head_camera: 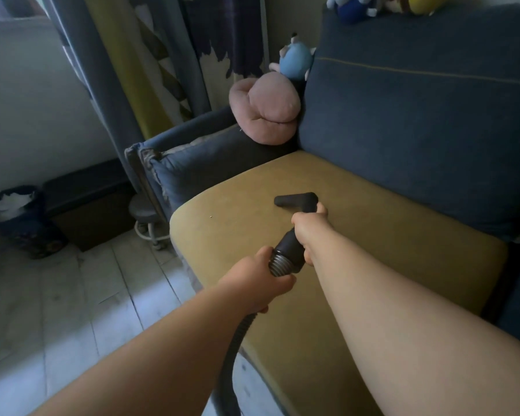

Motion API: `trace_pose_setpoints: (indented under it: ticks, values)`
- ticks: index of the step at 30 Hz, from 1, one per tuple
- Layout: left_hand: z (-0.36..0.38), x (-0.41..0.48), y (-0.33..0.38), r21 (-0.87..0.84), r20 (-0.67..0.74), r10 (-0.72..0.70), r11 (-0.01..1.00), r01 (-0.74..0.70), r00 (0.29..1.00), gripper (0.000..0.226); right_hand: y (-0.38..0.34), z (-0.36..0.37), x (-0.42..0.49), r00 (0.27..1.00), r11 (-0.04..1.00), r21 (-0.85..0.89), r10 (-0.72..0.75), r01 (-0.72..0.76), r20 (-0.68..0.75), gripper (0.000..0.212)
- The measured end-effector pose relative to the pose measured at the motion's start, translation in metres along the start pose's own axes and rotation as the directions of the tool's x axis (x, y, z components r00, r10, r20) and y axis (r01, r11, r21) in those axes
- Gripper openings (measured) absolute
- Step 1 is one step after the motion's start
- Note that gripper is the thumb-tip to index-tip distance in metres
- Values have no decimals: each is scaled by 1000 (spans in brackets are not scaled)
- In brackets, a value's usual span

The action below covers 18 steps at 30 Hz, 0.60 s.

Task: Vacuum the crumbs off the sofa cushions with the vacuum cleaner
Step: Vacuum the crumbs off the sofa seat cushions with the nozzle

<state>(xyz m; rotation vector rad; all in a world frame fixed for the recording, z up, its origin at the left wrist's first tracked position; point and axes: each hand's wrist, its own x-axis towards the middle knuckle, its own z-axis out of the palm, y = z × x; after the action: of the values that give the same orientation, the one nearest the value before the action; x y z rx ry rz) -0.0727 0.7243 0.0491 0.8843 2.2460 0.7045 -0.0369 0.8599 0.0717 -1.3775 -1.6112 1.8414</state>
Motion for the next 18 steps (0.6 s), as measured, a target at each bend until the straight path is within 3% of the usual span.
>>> trace_pose_setpoints:
  ticks: [4,8,18]
  values:
    - [-2,-27,-18,-28,-20,-2,1000,1,1000,37,6,19,-32,996,993,-78,92,-92,3,72]
    - [-5,-57,-38,-52,-61,-12,999,9,998,33,20,38,-51,996,990,-131,-49,59,77,69]
    - [-17,-98,-72,-132,-91,-53,990,40,994,34,33,72,-87,990,989,-120,-76,90,121,66]
